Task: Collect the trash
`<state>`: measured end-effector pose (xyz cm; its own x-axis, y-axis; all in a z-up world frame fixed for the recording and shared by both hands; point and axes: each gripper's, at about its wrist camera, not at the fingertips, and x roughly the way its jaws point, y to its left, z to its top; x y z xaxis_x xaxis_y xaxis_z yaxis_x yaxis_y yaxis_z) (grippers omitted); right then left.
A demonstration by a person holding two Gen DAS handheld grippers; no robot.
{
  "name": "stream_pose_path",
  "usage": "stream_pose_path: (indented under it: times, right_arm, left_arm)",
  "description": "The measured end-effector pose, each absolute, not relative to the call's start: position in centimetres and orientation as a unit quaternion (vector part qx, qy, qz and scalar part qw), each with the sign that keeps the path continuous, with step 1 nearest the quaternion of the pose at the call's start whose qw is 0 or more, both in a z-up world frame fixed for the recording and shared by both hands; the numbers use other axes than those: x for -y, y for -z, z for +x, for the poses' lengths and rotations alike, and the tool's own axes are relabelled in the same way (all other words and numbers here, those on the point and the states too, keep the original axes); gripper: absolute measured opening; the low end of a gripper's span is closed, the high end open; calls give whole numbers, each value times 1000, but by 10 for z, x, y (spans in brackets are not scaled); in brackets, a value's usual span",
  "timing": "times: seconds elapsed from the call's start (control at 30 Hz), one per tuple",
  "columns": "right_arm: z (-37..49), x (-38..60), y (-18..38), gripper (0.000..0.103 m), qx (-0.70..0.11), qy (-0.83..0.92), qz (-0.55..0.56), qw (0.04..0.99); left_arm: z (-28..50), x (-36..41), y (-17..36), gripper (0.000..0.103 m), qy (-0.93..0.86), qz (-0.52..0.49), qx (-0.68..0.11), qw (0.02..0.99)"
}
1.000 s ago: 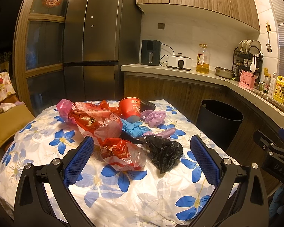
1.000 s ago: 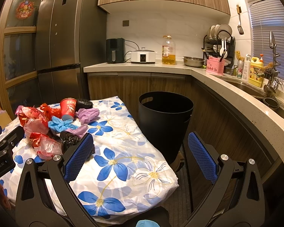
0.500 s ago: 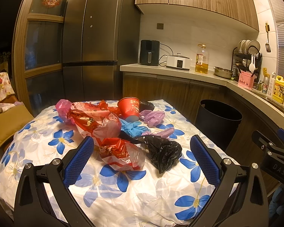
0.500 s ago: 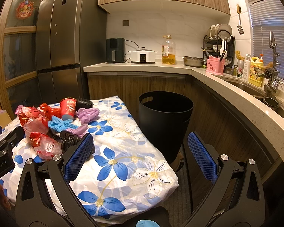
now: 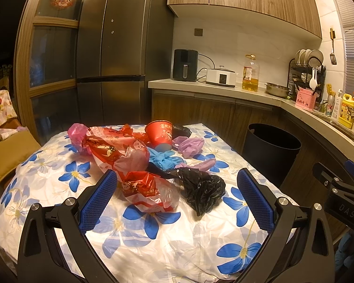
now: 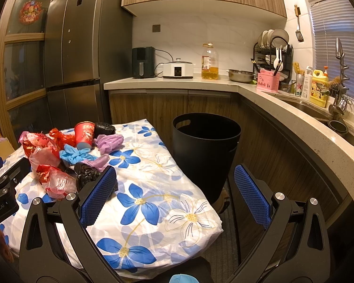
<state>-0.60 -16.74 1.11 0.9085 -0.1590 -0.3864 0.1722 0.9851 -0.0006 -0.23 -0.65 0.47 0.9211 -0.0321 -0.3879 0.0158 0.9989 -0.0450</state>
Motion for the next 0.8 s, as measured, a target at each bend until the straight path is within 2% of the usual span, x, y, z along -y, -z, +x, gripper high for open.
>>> stream_pose_path:
  times: [0.8]
  right_arm:
    - [-5, 171, -5, 99, -197, 88, 19, 976]
  left_arm:
    - [-2, 6, 0, 98, 25, -26, -191, 981]
